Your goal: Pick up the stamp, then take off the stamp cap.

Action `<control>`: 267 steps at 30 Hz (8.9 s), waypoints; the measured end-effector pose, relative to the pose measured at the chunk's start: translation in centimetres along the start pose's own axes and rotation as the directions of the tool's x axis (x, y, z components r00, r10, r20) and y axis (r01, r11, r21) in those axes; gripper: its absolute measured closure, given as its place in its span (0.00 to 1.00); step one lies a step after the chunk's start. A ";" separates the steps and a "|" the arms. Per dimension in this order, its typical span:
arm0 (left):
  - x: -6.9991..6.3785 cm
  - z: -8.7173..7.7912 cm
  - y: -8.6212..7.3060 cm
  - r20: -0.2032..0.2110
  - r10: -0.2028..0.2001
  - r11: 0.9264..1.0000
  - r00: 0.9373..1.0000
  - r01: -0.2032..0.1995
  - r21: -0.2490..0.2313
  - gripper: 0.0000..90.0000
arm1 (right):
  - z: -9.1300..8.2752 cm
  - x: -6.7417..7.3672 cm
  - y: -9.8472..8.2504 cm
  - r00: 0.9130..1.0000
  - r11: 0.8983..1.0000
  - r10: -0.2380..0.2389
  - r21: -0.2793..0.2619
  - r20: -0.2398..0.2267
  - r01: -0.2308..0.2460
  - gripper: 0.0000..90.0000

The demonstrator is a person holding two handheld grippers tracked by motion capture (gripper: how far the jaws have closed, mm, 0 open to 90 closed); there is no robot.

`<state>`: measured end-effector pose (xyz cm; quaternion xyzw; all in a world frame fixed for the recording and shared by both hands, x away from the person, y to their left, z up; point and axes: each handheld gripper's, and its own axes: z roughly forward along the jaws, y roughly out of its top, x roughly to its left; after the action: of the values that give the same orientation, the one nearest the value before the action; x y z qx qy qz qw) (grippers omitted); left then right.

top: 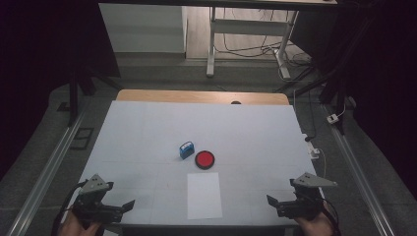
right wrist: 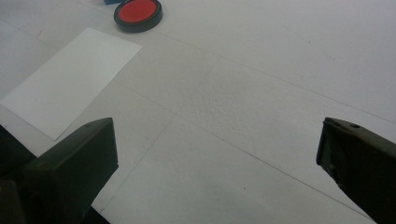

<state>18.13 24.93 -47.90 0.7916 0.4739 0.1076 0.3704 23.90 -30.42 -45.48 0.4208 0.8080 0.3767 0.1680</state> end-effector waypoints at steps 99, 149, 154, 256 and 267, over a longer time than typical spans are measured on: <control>-0.2 12.7 12.9 0.131 0.227 0.973 0.965 -0.231 0.013 0.00 | 0.8 0.4 0.3 0.998 0.997 -0.051 0.059 -0.030 0.053 0.00; -0.2 19.1 16.6 0.081 0.354 0.929 0.932 -0.360 0.082 0.77 | 0.8 0.5 0.3 0.997 0.995 -0.064 0.074 -0.038 0.066 0.00; -0.1 18.9 16.6 0.087 0.346 0.933 0.934 -0.352 0.077 0.78 | 0.8 0.5 0.2 0.997 0.995 -0.064 0.073 -0.038 0.067 0.00; -6.4 8.4 11.7 0.346 0.378 0.925 0.858 -0.335 -0.180 0.78 | 0.4 0.7 0.4 0.995 0.997 -0.075 0.011 -0.068 0.076 0.00; -5.9 8.4 12.0 0.360 0.366 0.930 0.858 -0.321 -0.180 0.78 | 0.9 1.7 1.1 0.986 0.993 -0.119 -0.010 -0.114 0.118 0.00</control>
<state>27.38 12.66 -44.48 0.8464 0.2353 0.0401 0.4760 24.01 -28.23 -45.17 0.3495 0.8391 0.3910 0.1443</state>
